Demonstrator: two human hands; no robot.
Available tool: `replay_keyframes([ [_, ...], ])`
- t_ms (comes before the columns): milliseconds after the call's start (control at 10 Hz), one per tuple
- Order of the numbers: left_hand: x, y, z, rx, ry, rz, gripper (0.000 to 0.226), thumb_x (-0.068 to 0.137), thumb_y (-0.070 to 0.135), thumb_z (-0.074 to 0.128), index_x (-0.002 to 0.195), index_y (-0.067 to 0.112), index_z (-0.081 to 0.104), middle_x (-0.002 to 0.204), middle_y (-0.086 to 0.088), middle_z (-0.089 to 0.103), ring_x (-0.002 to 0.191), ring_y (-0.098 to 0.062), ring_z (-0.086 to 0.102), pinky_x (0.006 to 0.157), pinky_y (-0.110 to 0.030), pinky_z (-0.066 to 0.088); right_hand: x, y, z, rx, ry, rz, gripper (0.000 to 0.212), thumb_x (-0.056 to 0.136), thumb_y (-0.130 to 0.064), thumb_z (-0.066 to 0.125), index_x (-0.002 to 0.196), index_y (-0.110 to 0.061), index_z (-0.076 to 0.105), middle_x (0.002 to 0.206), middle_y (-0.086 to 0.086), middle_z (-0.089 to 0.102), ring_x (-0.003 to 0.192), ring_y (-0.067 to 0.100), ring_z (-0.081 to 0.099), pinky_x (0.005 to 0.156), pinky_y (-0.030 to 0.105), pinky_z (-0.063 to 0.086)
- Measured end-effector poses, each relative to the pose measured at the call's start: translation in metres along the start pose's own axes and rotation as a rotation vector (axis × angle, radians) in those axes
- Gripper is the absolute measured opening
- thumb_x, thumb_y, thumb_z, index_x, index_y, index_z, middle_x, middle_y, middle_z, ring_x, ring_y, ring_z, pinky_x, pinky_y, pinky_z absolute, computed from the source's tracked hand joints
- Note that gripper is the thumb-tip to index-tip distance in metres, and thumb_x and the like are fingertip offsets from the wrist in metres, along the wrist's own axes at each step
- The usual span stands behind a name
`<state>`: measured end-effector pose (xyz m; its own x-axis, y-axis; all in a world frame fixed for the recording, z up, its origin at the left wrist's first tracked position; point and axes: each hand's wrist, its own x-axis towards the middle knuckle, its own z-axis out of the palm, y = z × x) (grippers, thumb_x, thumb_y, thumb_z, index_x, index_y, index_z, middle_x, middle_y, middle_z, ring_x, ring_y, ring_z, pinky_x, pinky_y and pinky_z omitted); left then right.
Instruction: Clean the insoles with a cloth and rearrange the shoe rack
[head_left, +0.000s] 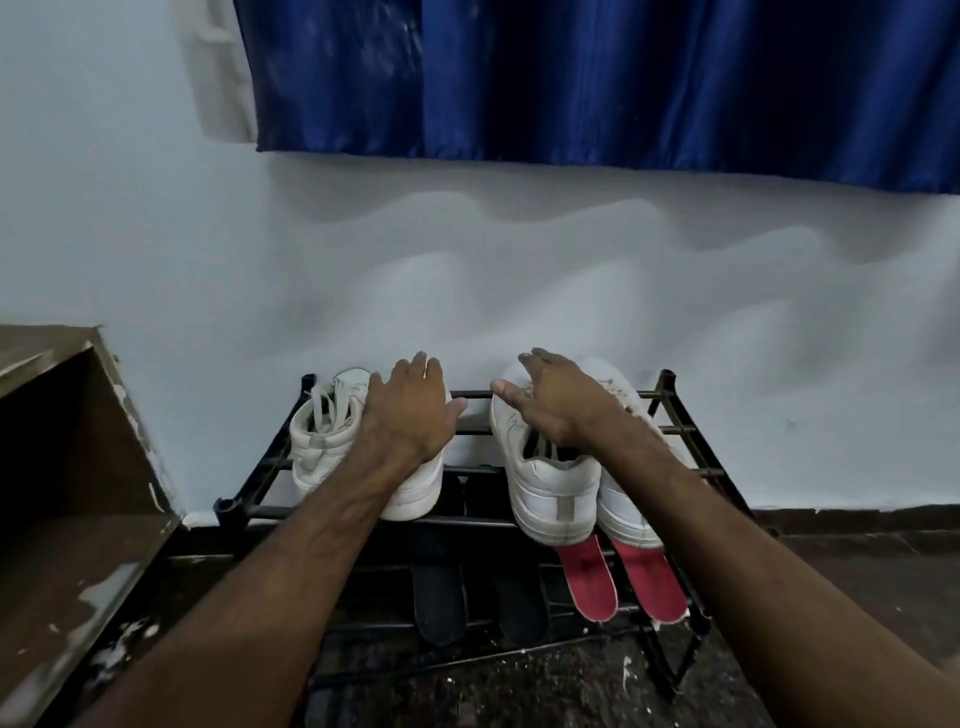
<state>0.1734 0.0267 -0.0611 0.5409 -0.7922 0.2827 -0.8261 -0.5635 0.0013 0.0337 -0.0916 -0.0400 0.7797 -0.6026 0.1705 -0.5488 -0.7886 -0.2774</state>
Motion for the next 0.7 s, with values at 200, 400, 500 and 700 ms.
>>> replay_keyframes([
  [200, 0.012, 0.005, 0.018, -0.001, 0.001, 0.047, 0.068, 0.100, 0.052, 0.032, 0.153, 0.010, 0.025, 0.160, -0.006, 0.027, 0.145, -0.025, 0.027, 0.117, -0.044, 0.023, 0.030, 0.006, 0.054, 0.008, -0.002, 0.144, 0.079, 0.096, -0.062, 0.028, 0.150, -0.005, 0.024, 0.160, 0.012, 0.019, 0.148, 0.026, 0.014, 0.117, 0.049, 0.022],
  [400, 0.020, 0.013, 0.036, -0.093, -0.062, -0.020, 0.072, 0.087, 0.050, 0.037, 0.138, 0.001, 0.050, 0.131, -0.017, 0.059, 0.116, -0.035, 0.056, 0.101, -0.050, 0.044, 0.031, 0.016, 0.067, -0.043, -0.016, 0.161, 0.073, 0.099, -0.054, 0.022, 0.155, -0.009, 0.010, 0.163, 0.008, 0.004, 0.150, 0.024, 0.005, 0.119, 0.042, 0.012],
  [500, 0.014, 0.027, 0.024, -0.113, -0.171, -0.074, 0.070, 0.085, 0.046, 0.039, 0.135, -0.001, 0.055, 0.132, -0.021, 0.060, 0.120, -0.038, 0.058, 0.100, -0.054, 0.047, 0.024, 0.010, 0.056, -0.046, -0.165, 0.178, 0.088, 0.085, -0.063, -0.002, 0.155, -0.010, -0.002, 0.163, 0.005, -0.008, 0.151, 0.021, -0.005, 0.120, 0.042, 0.001],
  [700, 0.005, 0.030, -0.047, -0.114, -0.286, -0.146, 0.072, 0.091, 0.042, 0.034, 0.147, -0.004, 0.037, 0.155, -0.023, 0.031, 0.143, -0.037, 0.034, 0.115, -0.060, 0.018, 0.027, -0.028, -0.036, -0.002, -0.384, 0.237, 0.081, 0.099, -0.053, 0.033, 0.154, -0.010, -0.008, 0.161, 0.006, -0.017, 0.150, 0.022, -0.011, 0.119, 0.046, -0.005],
])
